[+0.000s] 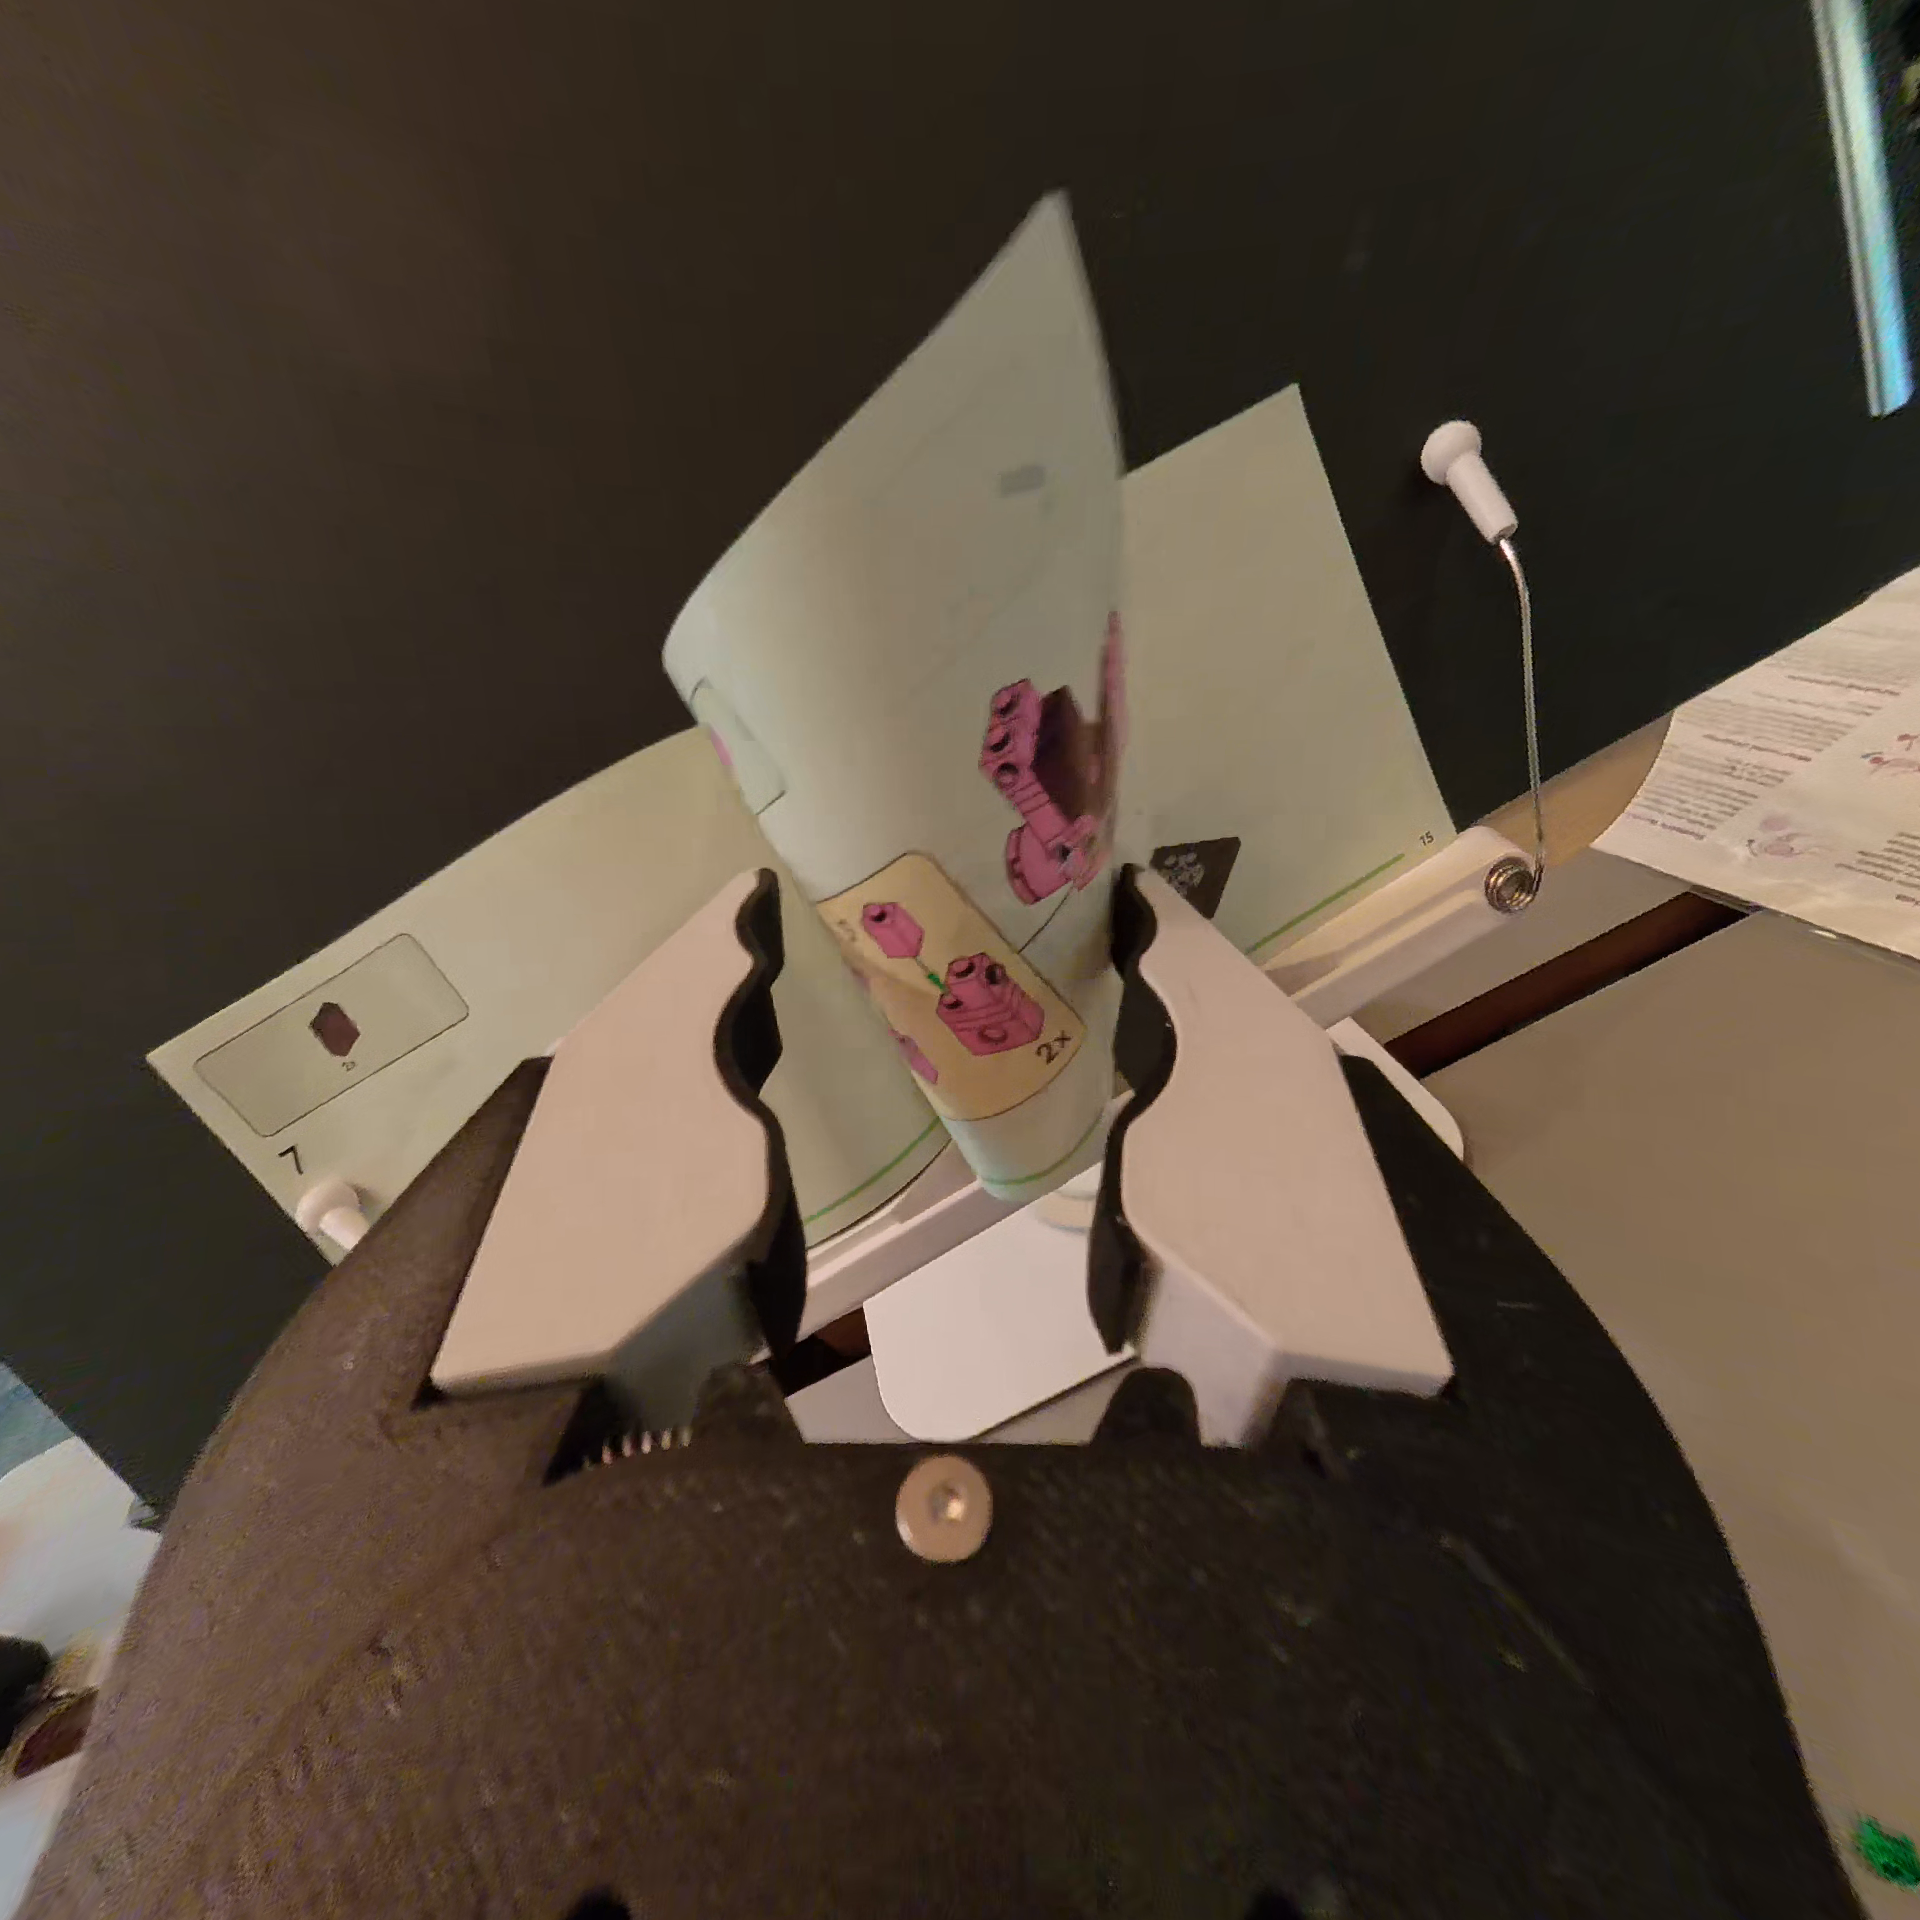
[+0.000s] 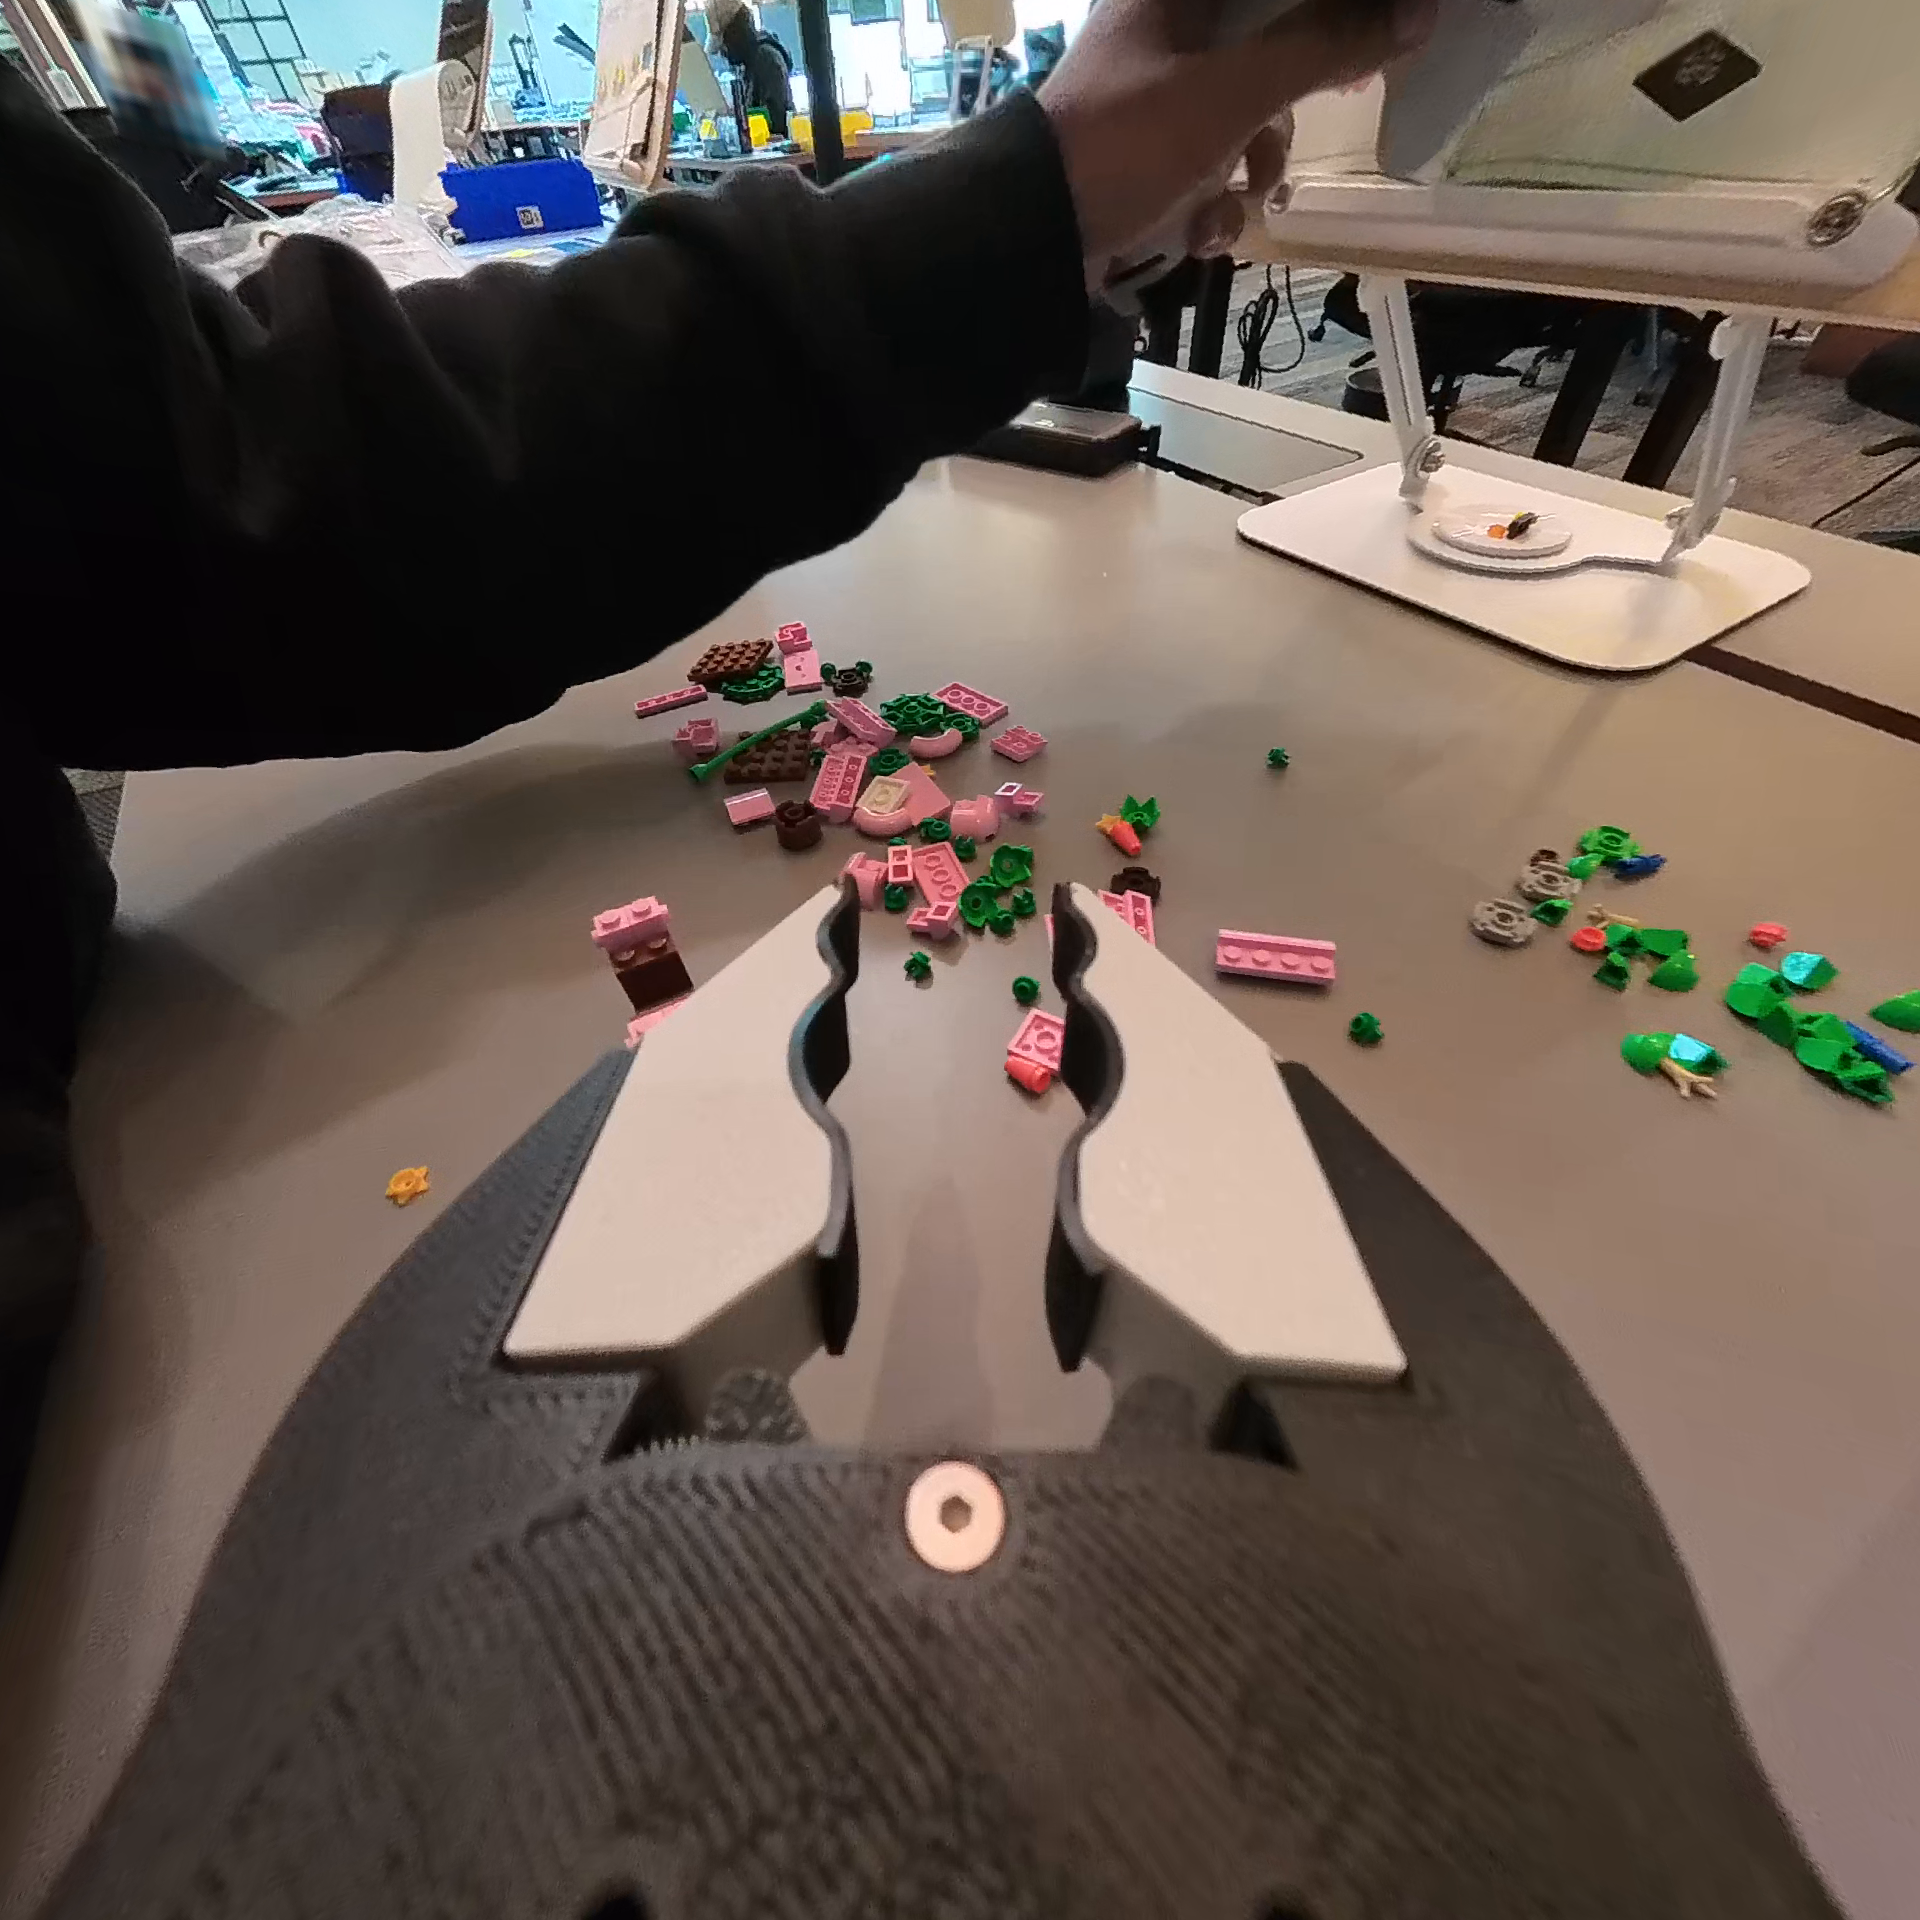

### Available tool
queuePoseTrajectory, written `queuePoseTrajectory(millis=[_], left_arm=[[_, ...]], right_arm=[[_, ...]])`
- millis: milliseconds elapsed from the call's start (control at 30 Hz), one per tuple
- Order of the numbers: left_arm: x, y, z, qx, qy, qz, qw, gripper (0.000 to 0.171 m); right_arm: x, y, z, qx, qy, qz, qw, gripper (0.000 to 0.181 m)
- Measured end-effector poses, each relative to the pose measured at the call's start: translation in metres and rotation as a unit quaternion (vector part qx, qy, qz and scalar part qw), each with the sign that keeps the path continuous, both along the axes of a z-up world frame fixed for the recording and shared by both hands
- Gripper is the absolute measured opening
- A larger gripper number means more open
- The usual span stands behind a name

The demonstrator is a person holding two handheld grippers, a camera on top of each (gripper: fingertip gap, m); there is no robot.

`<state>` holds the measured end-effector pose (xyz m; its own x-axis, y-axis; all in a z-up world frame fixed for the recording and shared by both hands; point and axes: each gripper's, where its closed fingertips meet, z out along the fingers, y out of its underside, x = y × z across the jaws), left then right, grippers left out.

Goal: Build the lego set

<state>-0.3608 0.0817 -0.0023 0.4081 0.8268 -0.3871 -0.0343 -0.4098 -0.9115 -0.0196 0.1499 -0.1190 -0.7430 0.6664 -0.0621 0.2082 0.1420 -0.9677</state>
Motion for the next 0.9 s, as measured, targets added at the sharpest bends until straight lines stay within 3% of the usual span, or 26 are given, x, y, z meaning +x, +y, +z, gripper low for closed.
queuePoseTrajectory(millis=[167, 267, 400, 433, 500, 633, 800, 900], left_arm=[[0.009, -0.026, 0.013, 0.022, 0.036, -0.006, 0.999, 0.035], [0.016, -0.043, 0.011, 0.083, 0.003, -0.029, 0.996, 0.040], [0.030, -0.043, 0.004, 0.157, -0.073, -0.112, 0.978, 0.070], [0.033, -0.043, 0.002, 0.161, -0.086, -0.123, 0.975, 0.070], [0.037, -0.046, 0.005, 0.170, -0.088, -0.133, 0.972, 0.050], [0.037, -0.057, 0.013, 0.196, -0.083, -0.139, 0.967, 0.036], [0.042, -0.062, 0.012, 0.237, -0.097, -0.174, 0.951, 0.036], [0.045, -0.064, 0.017, 0.257, -0.097, -0.208, 0.939, 0.037]], right_arm=[[0.001, 0.000, 0.001, 0.000, 0.002, -0.001, 1.000, 0.036], [0.001, -0.001, 0.001, 0.003, 0.005, 0.000, 1.000, 0.035], [-0.007, 0.003, -0.003, 0.023, 0.016, -0.021, 0.999, 0.035], [-0.013, 0.005, -0.001, 0.022, 0.022, -0.031, 0.999, 0.034], [-0.025, 0.007, 0.010, 0.012, 0.030, -0.046, 0.998, 0.034], [-0.057, -0.004, 0.057, 0.037, 0.085, -0.048, 0.995, 0.041], [-0.108, -0.053, 0.131, 0.011, 0.148, 0.000, 0.989, 0.053], [-0.157, -0.075, 0.163, 0.011, 0.187, 0.000, 0.982, 0.053]])
